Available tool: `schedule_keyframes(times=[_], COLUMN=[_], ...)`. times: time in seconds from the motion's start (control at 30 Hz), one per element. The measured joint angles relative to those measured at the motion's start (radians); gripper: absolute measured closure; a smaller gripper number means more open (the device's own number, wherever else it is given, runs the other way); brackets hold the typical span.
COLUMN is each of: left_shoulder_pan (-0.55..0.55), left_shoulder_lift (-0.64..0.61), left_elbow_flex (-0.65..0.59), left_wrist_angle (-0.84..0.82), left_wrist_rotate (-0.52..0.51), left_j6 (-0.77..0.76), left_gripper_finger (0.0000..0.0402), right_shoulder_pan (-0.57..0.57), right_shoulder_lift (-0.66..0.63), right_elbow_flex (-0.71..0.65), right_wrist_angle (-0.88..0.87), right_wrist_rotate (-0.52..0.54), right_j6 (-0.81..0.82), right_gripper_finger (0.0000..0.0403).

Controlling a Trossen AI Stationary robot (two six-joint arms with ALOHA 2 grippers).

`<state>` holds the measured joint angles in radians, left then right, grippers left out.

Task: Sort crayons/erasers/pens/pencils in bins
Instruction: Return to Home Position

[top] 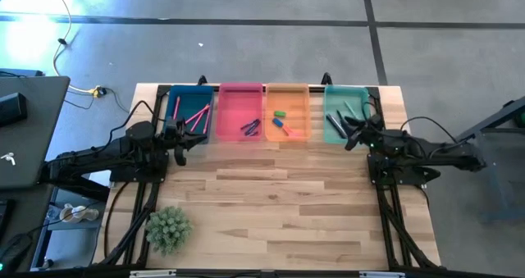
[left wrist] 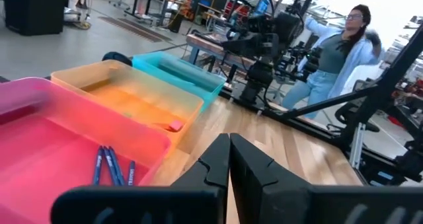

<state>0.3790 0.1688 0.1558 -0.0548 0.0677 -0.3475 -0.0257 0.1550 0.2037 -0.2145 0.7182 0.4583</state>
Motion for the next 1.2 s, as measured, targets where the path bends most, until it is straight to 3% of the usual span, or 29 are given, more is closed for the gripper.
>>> schedule_keyframes(times=[0.33, 0.63, 0.93, 1.2], left_shoulder_pan=[0.0, 0.0, 0.0, 0.0], left_shoulder_lift=[0.0, 0.0, 0.0, 0.0], left_elbow_flex=[0.0, 0.0, -0.008, -0.12], left_wrist_angle=[0.0, -0.001, -0.007, 0.144], left_wrist_rotate=[-0.008, -0.035, -0.038, -0.03], left_j6=[0.082, 0.157, 0.133, 0.066], left_gripper_finger=[0.0401, 0.0401, 0.0401, 0.0401], right_shoulder_pan=[0.0, 0.0, 0.0, 0.0], right_shoulder_lift=[-0.117, -0.151, -0.151, -0.15], right_elbow_flex=[-0.121, -0.131, -0.131, -0.131], right_wrist_angle=[0.077, 0.07, 0.065, 0.063], right_wrist_rotate=[-0.178, -0.292, -0.388, -0.467], right_j6=[-0.022, -0.1, -0.101, -0.09], right_gripper_finger=[0.0263, 0.0263, 0.0263, 0.0263])
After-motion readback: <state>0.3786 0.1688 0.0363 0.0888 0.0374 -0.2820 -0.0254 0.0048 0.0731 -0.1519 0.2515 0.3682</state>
